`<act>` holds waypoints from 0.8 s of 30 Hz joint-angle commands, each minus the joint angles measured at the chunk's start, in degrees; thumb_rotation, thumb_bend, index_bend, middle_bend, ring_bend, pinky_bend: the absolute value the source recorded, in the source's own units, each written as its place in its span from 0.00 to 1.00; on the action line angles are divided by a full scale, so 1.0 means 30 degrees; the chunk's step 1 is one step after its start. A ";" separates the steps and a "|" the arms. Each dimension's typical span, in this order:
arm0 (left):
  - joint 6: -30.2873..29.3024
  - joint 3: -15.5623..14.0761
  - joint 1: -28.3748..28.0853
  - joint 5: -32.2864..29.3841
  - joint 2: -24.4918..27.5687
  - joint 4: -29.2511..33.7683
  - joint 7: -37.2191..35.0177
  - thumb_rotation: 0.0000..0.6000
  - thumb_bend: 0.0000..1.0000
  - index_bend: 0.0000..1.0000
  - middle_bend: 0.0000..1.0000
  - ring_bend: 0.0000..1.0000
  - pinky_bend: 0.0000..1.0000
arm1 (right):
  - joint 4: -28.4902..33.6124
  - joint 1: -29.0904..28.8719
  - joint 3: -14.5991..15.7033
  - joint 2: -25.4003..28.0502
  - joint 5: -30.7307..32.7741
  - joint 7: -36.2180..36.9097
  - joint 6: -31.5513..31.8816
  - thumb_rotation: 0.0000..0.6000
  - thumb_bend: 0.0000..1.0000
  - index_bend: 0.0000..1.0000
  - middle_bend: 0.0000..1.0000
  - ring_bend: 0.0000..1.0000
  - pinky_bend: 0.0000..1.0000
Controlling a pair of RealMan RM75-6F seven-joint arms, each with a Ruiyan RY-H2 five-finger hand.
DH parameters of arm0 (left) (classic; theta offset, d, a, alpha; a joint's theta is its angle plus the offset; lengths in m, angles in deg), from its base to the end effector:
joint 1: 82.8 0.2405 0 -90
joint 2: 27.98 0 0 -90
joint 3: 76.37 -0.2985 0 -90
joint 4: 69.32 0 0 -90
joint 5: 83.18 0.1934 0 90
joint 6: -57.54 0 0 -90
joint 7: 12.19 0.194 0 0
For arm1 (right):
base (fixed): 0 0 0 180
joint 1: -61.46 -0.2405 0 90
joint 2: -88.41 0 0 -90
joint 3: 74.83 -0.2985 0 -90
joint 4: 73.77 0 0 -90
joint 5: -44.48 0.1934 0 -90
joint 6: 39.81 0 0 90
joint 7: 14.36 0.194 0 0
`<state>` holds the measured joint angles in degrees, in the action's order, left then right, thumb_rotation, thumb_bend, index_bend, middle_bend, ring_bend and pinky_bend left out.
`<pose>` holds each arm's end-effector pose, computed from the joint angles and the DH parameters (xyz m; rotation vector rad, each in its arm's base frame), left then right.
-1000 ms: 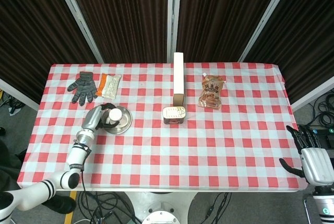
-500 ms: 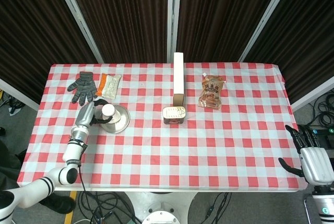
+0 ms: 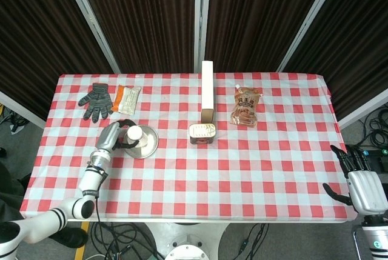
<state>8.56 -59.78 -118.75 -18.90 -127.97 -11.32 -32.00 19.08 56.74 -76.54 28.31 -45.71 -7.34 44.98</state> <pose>-0.2755 0.4400 -0.0380 -1.3044 -1.5459 -1.1320 -0.3336 -0.2276 0.2062 1.4377 -0.9435 0.9698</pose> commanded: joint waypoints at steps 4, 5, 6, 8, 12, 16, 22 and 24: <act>-0.0084 0.0179 0.0270 -0.0004 0.0079 0.0032 -0.0637 1.00 0.28 0.55 0.39 0.26 0.21 | -0.0008 -0.0064 0.0044 -0.0073 -0.0138 -0.0046 -0.0047 1.00 0.15 0.04 0.15 0.00 0.05; -0.0106 0.0076 0.0299 0.0210 0.0189 0.0315 -0.0745 1.00 0.28 0.55 0.39 0.26 0.21 | -0.0001 -0.0061 0.0043 -0.0065 -0.0141 -0.0055 -0.0034 1.00 0.15 0.04 0.15 0.00 0.05; -0.0080 -0.0044 0.0328 0.0404 0.0293 0.0604 -0.0854 1.00 0.28 0.55 0.39 0.26 0.21 | 0.0008 -0.0056 0.0045 -0.0057 -0.0145 -0.0068 -0.0021 1.00 0.15 0.04 0.15 0.00 0.05; -0.0110 -0.0289 0.0369 0.0850 0.0442 0.1251 -0.1074 1.00 0.28 0.55 0.39 0.26 0.21 | 0.0034 -0.0026 0.0056 -0.0032 -0.0154 -0.0089 0.0029 1.00 0.15 0.04 0.15 0.00 0.05; -0.0286 -0.0611 0.0302 0.1523 0.0467 0.1841 -0.1153 1.00 0.28 0.55 0.39 0.26 0.21 | 0.0093 0.0048 0.0063 0.0021 -0.0104 -0.0107 0.0114 1.00 0.15 0.04 0.15 0.00 0.05; -0.0401 -0.0231 0.0111 0.1006 0.0219 0.0887 -0.0575 1.00 0.28 0.55 0.39 0.26 0.21 | 0.0129 0.0083 0.0046 0.0062 -0.0030 -0.0108 0.0142 1.00 0.15 0.04 0.15 0.00 0.05; -0.0392 0.0423 0.0097 -0.0387 -0.0082 -0.0815 0.0438 1.00 0.28 0.55 0.39 0.26 0.21 | 0.0110 0.0050 0.0038 0.0017 -0.0084 -0.0090 0.0134 1.00 0.15 0.04 0.15 0.00 0.05; -0.0444 0.0472 0.0398 -0.0398 0.0260 -0.0165 -0.0101 1.00 0.28 0.55 0.39 0.26 0.21 | 0.0078 0.0044 0.0051 -0.0026 -0.0111 -0.0074 0.0128 1.00 0.15 0.04 0.15 0.00 0.05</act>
<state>7.40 -58.75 -118.23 -20.07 -127.79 -13.34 -30.85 19.33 56.88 -76.39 28.24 -46.03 -7.57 45.36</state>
